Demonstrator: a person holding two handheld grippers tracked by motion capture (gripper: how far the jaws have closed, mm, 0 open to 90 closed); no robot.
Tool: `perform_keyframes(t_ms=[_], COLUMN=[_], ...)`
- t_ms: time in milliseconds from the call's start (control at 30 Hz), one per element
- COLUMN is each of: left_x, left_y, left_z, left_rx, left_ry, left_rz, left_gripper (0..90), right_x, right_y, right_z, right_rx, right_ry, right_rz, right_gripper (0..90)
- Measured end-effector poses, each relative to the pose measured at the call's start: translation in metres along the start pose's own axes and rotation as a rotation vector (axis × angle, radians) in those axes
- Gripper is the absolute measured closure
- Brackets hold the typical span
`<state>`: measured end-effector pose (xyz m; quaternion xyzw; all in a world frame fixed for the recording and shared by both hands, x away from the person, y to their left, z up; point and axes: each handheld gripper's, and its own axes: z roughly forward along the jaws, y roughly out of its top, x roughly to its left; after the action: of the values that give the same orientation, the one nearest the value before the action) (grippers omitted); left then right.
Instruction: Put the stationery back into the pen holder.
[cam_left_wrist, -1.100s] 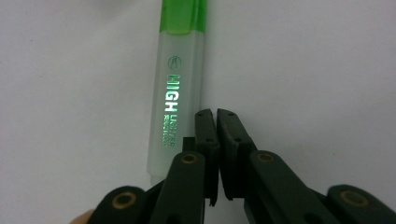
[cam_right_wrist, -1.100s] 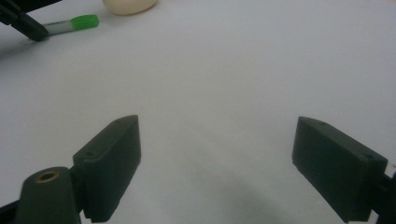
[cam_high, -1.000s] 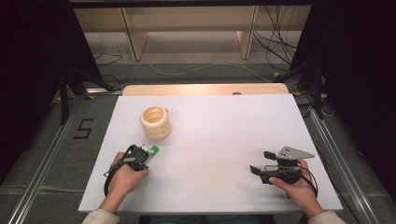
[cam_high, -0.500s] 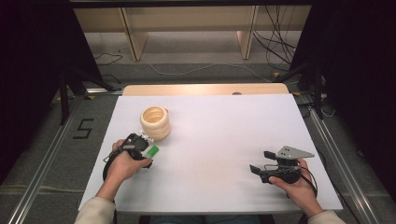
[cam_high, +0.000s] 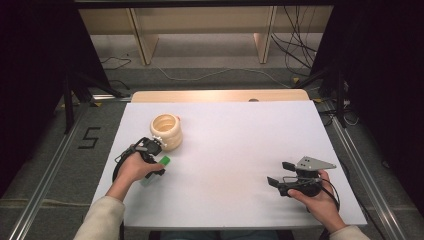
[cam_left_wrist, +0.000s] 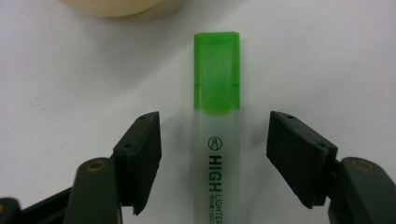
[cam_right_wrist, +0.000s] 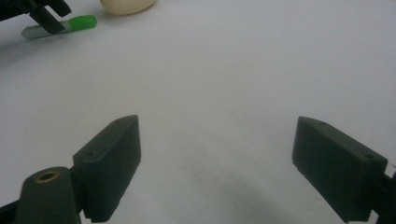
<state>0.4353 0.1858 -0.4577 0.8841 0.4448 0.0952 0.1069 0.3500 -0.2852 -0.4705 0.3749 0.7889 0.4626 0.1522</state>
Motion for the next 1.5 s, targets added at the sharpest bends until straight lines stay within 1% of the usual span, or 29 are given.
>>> perform_keyframes(t_ms=[67,100,200,267,367,433,467,500,567,600,633,667,867,933,967,1000,1067,1233,1300,1500], left_x=[0.0,0.001,0.001,0.002,0.002,0.001,0.002,0.001,0.001,0.001,0.001,0.0,0.002,0.003,0.003,0.003,0.004,0.004,0.004,0.005], left_y=[0.001,0.003,0.005,0.007,0.009,0.01,0.011,0.012,0.013,0.014,0.014,0.015,0.017,0.017,0.017,0.017,0.018,0.018,0.019,0.019], left_z=[0.001,0.002,0.003,0.004,0.005,0.006,0.006,0.007,0.007,0.007,0.007,0.008,0.008,0.009,0.009,0.009,0.009,0.01,0.01,0.01], left_rx=[0.006,0.015,0.019,0.03,0.031,0.041,0.047,0.05,0.05,0.053,0.053,0.052,0.071,0.077,0.073,0.073,0.076,0.078,0.084,0.089], left_ry=[-0.002,-0.006,-0.017,-0.022,-0.023,-0.033,-0.036,-0.042,-0.045,-0.04,-0.04,-0.042,-0.047,-0.049,-0.052,-0.052,-0.06,-0.062,-0.064,-0.076], left_rz=[-0.001,0.005,-0.005,0.0,0.002,0.006,0.016,0.013,0.011,0.02,0.02,0.012,0.023,0.023,0.014,0.014,0.014,0.008,0.014,0.01], left_gripper=[36.8,37.5,38.8,40.2,42.9,44.2,45.0,46.1,47.8,47.8,47.8,48.3,51.7,53.7,54.0,54.7,55.5,56.1,56.3,57.6], right_x=[0.0,0.0,0.0,0.0,0.0,0.0,0.0,0.0,0.0,0.0,0.001,0.001,0.001,0.001,0.001,0.001,0.001,0.001,0.001,0.001], right_y=[0.0,0.0,0.0,0.0,0.0,0.0,0.0,0.0,0.0,0.0,0.0,0.0,0.0,0.001,0.001,0.001,0.001,0.001,0.001,0.001], right_z=[0.0,0.0,0.0,0.0,0.0,0.0,0.0,0.0,0.0,0.0,0.0,0.0,0.0,0.0,0.0,0.0,0.0,0.0,0.0,0.0], right_rx=[0.002,0.002,0.003,0.003,0.003,0.003,0.003,0.003,0.003,0.003,0.003,0.006,0.004,0.004,0.002,0.002,0.004,0.004,0.004,0.004], right_ry=[-0.002,-0.002,-0.002,-0.001,-0.002,-0.002,-0.001,-0.002,-0.002,-0.001,-0.001,-0.001,0.0,0.0,0.0,0.0,0.0,0.001,0.0,0.001], right_rz=[-0.001,-0.001,0.001,-0.001,0.0,0.0,0.0,0.0,0.0,0.0,-0.001,-0.003,0.001,0.001,-0.006,-0.006,-0.006,-0.007,-0.007,-0.007], right_gripper=[16.5,16.5,16.5,16.5,16.5,16.5,16.5,16.5,16.5,16.5,16.5,16.5,16.5,16.5,16.5,16.5,16.5,16.5,16.5,16.5])
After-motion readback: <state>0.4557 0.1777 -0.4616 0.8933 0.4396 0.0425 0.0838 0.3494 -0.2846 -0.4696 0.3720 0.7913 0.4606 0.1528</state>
